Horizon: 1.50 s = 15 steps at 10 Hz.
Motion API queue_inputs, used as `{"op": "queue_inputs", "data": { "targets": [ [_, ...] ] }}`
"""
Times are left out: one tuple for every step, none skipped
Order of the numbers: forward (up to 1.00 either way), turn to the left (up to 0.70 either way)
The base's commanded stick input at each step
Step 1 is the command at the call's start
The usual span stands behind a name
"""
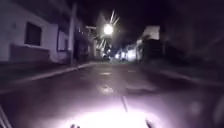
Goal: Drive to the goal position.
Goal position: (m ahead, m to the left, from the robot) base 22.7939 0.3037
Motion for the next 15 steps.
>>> {"op": "queue_inputs", "data": {
  "targets": [
    [1.0, 0.0],
    [1.0, 0.0],
    [1.0, 0.0],
    [1.0, 0.0],
    [1.0, 0.0],
    [1.0, 0.0],
    [1.0, -0.06],
    [1.0, -0.16],
    [1.0, -0.26],
    [1.0, -0.05],
    [1.0, 0.0],
    [1.0, 0.0],
    [1.0, 0.0],
    [1.0, 0.0],
    [1.0, 0.0]
  ]
}}
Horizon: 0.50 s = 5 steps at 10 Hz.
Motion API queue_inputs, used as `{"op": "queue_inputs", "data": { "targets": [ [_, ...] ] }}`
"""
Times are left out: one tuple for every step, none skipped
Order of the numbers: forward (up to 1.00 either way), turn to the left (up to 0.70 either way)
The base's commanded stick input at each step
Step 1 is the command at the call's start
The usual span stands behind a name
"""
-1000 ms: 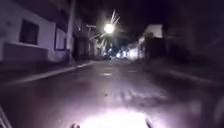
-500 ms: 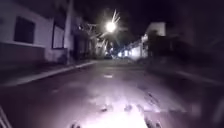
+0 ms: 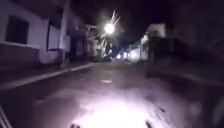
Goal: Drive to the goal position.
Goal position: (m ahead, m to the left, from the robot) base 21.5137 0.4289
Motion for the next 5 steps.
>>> {"op": "queue_inputs", "data": {
  "targets": [
    [1.0, 0.0],
    [1.0, 0.0],
    [1.0, 0.0],
    [1.0, 0.0],
    [1.0, 0.0]
  ]
}}
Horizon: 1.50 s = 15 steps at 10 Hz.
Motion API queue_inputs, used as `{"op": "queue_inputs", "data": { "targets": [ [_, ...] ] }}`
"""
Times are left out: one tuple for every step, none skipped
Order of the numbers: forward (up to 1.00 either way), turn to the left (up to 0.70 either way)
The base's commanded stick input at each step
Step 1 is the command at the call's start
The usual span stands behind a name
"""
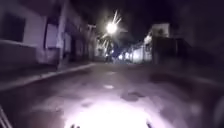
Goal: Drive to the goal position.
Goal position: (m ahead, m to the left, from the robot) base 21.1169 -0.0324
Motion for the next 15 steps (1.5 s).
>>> {"op": "queue_inputs", "data": {
  "targets": [
    [1.0, 0.0],
    [1.0, 0.0],
    [1.0, 0.0],
    [1.0, 0.0],
    [1.0, 0.0],
    [1.0, 0.0],
    [1.0, 0.0],
    [1.0, 0.0],
    [1.0, 0.0],
    [1.0, 0.0],
    [1.0, 0.0],
    [1.0, 0.0],
    [1.0, 0.0],
    [1.0, 0.0],
    [1.0, 0.0]
  ]
}}
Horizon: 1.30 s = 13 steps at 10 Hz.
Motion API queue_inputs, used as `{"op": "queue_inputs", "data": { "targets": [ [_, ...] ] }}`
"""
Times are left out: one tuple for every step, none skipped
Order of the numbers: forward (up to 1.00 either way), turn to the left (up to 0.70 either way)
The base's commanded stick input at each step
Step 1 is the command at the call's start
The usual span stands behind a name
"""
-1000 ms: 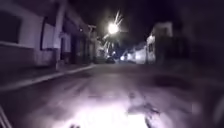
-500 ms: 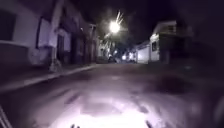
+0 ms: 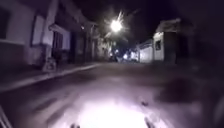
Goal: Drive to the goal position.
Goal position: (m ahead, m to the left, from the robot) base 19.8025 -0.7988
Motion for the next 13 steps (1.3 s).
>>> {"op": "queue_inputs", "data": {
  "targets": [
    [1.0, 0.0],
    [1.0, 0.0],
    [1.0, 0.0],
    [1.0, 0.0],
    [1.0, 0.0],
    [1.0, 0.0],
    [1.0, 0.0],
    [1.0, 0.0],
    [1.0, 0.0],
    [1.0, 0.0],
    [1.0, 0.0],
    [1.0, 0.0],
    [1.0, 0.0]
  ]
}}
